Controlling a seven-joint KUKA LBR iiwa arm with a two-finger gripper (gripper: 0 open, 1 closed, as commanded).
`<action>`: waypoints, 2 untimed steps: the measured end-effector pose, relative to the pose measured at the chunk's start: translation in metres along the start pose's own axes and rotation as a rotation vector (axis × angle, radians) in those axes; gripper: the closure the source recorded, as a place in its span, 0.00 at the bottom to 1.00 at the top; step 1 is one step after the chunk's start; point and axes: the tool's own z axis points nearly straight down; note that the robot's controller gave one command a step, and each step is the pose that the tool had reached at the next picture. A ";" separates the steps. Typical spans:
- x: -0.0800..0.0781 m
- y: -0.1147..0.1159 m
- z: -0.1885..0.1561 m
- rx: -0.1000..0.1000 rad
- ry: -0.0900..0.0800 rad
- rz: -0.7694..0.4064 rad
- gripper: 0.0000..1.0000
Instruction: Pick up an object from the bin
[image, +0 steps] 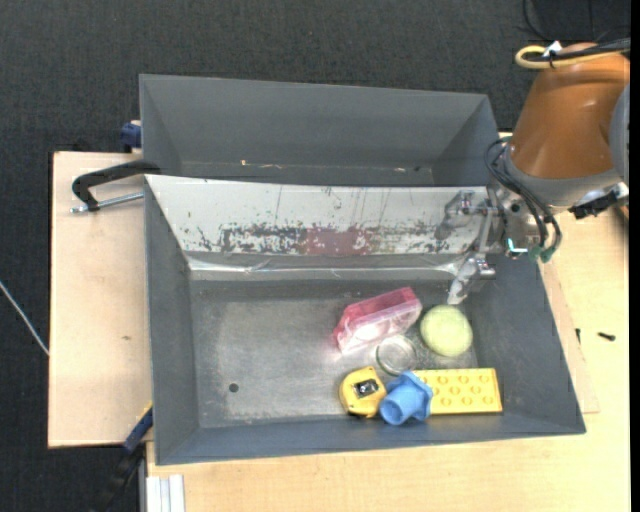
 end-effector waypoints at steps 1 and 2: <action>-0.002 0.000 -0.005 0.001 -0.008 -0.001 0.00; -0.001 -0.013 0.020 0.002 -0.015 -0.111 0.00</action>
Offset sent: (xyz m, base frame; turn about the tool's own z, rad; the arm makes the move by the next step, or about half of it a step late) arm -0.0103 -0.0565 -0.1009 -0.3771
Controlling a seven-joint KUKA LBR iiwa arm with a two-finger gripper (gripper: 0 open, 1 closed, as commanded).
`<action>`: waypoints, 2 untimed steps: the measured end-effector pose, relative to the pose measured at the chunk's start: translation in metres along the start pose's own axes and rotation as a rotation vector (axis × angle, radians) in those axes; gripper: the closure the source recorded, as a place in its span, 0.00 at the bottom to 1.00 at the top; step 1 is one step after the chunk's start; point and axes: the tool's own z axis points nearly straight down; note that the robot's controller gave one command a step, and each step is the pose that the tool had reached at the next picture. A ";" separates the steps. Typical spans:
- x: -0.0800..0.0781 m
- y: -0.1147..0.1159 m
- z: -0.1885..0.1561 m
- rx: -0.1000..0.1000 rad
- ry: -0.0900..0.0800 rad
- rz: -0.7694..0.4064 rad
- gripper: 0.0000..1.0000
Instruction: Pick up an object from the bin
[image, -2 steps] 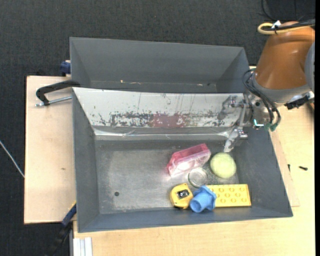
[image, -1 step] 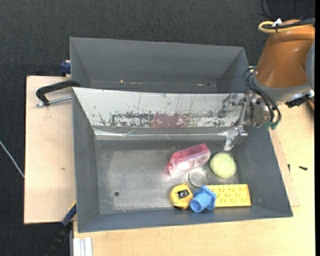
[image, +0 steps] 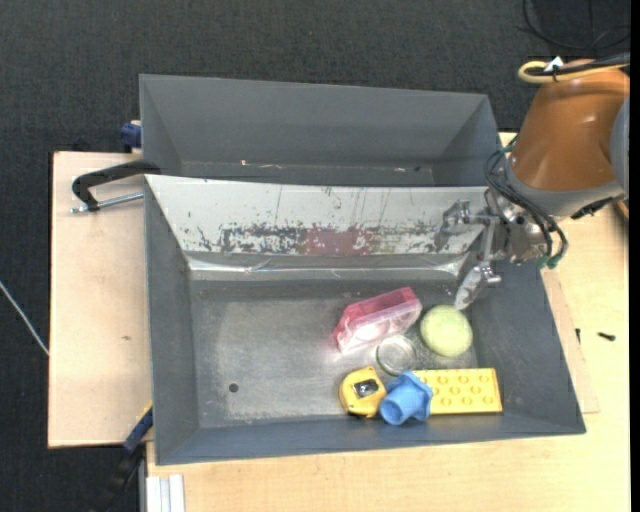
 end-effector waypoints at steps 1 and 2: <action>0.001 -0.004 0.054 -0.002 0.007 -0.371 0.00; 0.009 -0.007 0.077 -0.004 0.008 -0.478 0.00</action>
Offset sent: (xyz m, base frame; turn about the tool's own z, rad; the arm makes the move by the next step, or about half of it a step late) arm -0.0202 -0.0150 -0.1153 0.0710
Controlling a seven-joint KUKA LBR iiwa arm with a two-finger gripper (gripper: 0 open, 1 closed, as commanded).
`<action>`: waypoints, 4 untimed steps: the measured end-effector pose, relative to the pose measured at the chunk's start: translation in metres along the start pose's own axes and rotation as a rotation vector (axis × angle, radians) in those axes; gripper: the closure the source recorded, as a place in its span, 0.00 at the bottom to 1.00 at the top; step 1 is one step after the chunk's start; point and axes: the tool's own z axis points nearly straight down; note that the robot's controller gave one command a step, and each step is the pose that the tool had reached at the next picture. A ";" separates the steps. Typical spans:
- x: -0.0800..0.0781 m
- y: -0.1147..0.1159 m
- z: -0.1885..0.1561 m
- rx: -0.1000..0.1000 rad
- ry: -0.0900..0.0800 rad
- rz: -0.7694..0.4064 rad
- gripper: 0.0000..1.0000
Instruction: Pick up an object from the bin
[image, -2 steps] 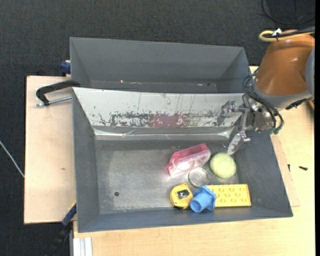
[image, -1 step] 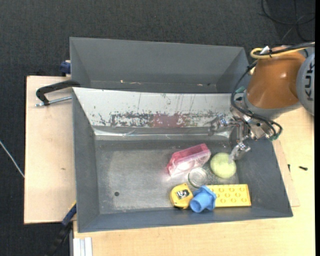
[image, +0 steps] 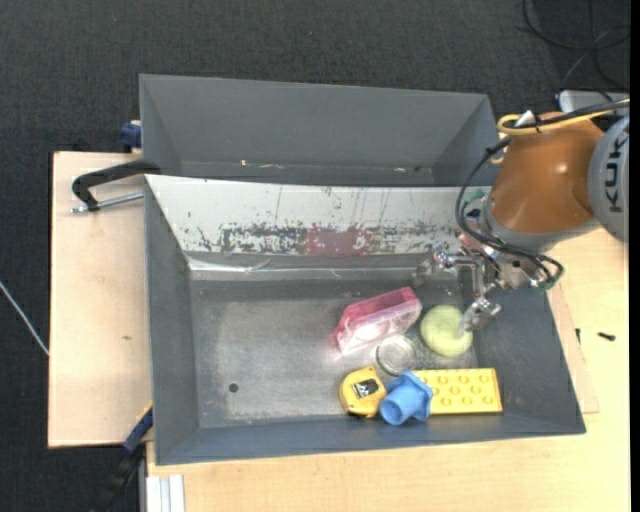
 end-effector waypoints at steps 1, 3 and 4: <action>-0.008 0.006 0.017 0.003 0.002 0.334 0.00; -0.013 0.020 0.024 0.011 0.001 -0.293 1.00; -0.005 0.031 -0.125 0.005 -0.004 -0.329 1.00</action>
Offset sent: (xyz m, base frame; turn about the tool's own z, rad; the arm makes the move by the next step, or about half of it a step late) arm -0.0069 0.0265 -0.0379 -0.2988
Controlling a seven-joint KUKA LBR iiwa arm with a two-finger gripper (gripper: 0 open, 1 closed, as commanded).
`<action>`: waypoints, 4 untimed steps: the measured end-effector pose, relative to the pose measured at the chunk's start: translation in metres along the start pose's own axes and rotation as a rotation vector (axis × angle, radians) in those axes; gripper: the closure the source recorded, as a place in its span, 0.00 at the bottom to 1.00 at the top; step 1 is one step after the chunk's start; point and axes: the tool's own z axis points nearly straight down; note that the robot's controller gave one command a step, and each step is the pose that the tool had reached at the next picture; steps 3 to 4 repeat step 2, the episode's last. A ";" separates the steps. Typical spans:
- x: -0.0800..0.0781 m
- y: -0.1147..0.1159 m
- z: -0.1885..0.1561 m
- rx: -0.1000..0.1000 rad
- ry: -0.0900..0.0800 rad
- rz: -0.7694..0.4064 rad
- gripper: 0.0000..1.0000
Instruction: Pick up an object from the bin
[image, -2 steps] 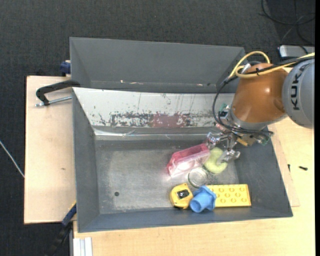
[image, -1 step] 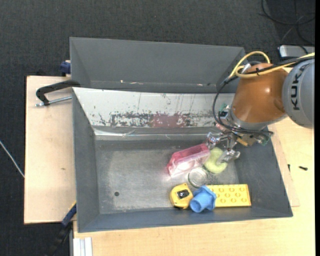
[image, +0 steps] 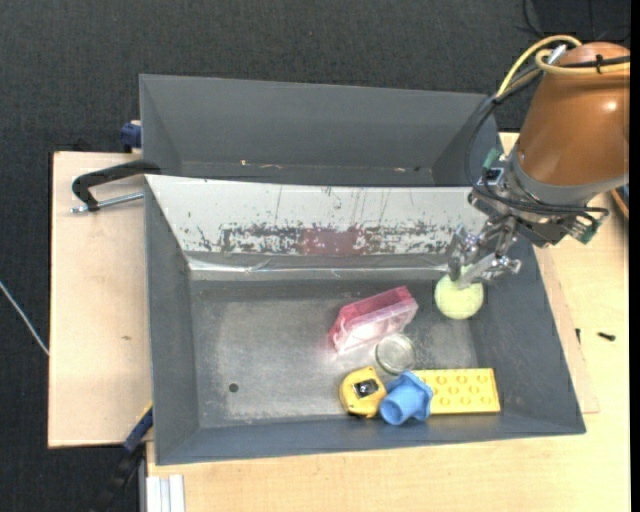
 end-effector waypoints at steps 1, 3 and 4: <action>0.000 0.001 0.001 -0.003 0.001 0.000 1.00; -0.028 0.007 0.026 -0.005 0.002 -0.007 1.00; -0.028 0.007 0.026 -0.005 0.002 -0.007 1.00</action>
Offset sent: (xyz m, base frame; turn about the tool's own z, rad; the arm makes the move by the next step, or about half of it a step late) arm 0.0106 0.0250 -0.0270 -0.0088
